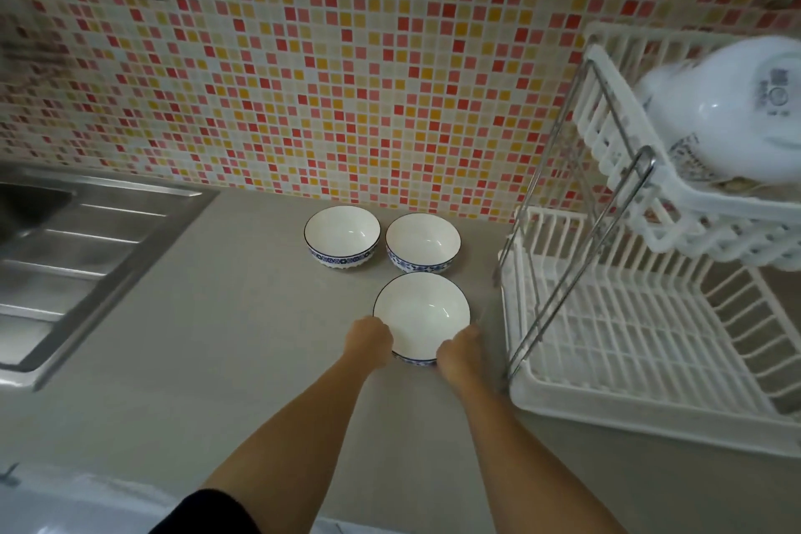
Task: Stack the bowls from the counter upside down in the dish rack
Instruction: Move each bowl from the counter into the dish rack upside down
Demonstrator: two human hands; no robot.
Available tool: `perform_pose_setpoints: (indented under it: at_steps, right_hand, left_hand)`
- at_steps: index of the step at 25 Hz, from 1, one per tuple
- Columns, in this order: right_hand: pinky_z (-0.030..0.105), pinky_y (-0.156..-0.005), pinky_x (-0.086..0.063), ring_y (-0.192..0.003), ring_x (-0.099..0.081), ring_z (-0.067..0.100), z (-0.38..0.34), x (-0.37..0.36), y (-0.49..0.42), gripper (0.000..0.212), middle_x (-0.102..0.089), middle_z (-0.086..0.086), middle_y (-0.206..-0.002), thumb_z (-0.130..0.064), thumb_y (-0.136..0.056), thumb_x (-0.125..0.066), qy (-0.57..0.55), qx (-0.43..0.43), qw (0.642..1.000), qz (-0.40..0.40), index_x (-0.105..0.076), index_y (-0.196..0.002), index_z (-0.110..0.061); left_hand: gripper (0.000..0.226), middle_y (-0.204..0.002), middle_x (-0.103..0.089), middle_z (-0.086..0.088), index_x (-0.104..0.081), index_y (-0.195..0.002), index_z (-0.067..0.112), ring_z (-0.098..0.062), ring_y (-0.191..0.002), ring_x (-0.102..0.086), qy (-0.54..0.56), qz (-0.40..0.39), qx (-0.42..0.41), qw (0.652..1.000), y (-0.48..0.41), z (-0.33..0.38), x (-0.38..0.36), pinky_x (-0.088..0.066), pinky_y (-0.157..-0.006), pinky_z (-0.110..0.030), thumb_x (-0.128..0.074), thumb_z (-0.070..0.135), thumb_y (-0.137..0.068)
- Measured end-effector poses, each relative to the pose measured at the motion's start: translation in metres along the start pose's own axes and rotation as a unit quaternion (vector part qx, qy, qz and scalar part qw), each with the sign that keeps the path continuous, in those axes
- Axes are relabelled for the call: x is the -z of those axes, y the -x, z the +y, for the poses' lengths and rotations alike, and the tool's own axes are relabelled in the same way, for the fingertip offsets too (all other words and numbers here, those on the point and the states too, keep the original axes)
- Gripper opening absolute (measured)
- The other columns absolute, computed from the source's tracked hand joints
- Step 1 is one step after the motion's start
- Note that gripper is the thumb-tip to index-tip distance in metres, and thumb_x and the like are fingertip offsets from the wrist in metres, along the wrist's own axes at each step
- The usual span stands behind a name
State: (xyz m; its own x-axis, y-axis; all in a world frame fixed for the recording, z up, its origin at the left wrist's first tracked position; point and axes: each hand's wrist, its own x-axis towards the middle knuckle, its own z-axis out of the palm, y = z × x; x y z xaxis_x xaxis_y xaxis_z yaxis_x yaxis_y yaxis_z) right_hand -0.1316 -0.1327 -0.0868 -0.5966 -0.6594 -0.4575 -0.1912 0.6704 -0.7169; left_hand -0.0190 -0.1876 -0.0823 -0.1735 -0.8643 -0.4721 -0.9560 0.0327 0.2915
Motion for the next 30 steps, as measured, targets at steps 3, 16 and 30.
perform_pose_setpoints:
  at_steps: [3,16,30]
  right_hand:
    - [0.035,-0.085,-0.048,-0.110,-0.054,0.035,-0.025,0.012,0.028,0.046,-0.050,0.019,-0.130,0.004,-0.086,-0.043,0.006,0.078,0.995,0.065,-0.033,-0.131,0.000]
    - [0.020,-0.055,-0.042,-0.081,-0.060,0.023,-0.178,0.145,0.167,0.040,-0.051,0.013,-0.124,-0.006,-0.097,-0.035,-0.006,0.516,0.817,0.259,-0.032,-0.137,-0.007]
    - [0.032,-0.043,-0.050,-0.052,-0.060,0.034,-0.128,0.415,0.153,0.069,-0.057,0.023,-0.128,0.015,-0.075,-0.060,0.231,0.584,0.638,0.445,-0.039,-0.139,-0.004]
  left_hand:
    - [0.031,-0.124,-0.053,-0.022,-0.055,-0.119,-0.006,-0.034,-0.113,-0.055,0.087,0.041,-0.004,0.995,0.021,-0.003,0.029,-0.048,-0.093,-0.037,-0.050,0.004,-0.090]
    - [0.034,-0.072,-0.053,0.005,-0.043,-0.131,0.007,-0.010,-0.056,-0.047,0.316,0.408,-0.278,0.810,0.151,0.038,0.242,-0.037,-0.046,-0.019,-0.033,0.020,-0.101]
    - [0.073,-0.138,-0.049,-0.009,-0.006,-0.150,0.016,-0.024,-0.113,-0.057,0.076,0.457,-0.517,0.720,0.259,0.249,0.221,-0.045,-0.096,-0.036,-0.051,0.028,-0.093]
